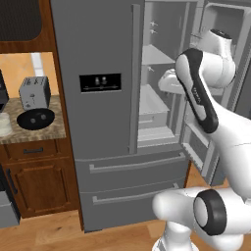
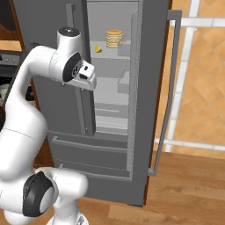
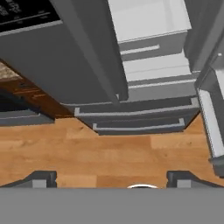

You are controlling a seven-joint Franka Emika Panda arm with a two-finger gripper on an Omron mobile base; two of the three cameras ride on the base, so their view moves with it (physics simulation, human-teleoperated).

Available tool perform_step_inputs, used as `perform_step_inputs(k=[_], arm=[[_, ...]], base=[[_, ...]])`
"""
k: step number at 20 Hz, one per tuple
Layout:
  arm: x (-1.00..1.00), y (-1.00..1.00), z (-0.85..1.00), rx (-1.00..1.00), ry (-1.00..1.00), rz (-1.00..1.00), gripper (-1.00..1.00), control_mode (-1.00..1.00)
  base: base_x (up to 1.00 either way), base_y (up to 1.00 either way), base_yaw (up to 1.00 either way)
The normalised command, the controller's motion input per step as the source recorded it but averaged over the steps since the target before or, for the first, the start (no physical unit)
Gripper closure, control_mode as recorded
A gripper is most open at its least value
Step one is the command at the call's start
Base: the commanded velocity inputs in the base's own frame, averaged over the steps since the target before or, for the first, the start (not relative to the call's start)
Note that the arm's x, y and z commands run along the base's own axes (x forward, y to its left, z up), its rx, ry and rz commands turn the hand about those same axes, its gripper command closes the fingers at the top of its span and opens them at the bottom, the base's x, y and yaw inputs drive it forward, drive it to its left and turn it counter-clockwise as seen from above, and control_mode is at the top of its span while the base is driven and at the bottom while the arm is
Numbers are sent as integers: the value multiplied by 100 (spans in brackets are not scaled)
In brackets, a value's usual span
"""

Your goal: Grab a lemon wedge from the fridge and one ice cube from the ice bowl, and put them in the glass of lemonade.

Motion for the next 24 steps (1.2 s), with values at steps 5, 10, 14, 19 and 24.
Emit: perform_step_inputs(k=[5,10,14,19,24], arm=[[4,77,45,-14,-3,37,-100,-100],[65,31,16,-36,-6,9,-100,-100],[95,8,-23,-9,-20,4,-100,-100],[93,30,-2,-10,-18,4,-100,-100],[15,2,48,0,-27,3,-100,-100]], base=[[0,0,0],[0,0,0],[0,0,0],[0,0,0],[0,0,0]])
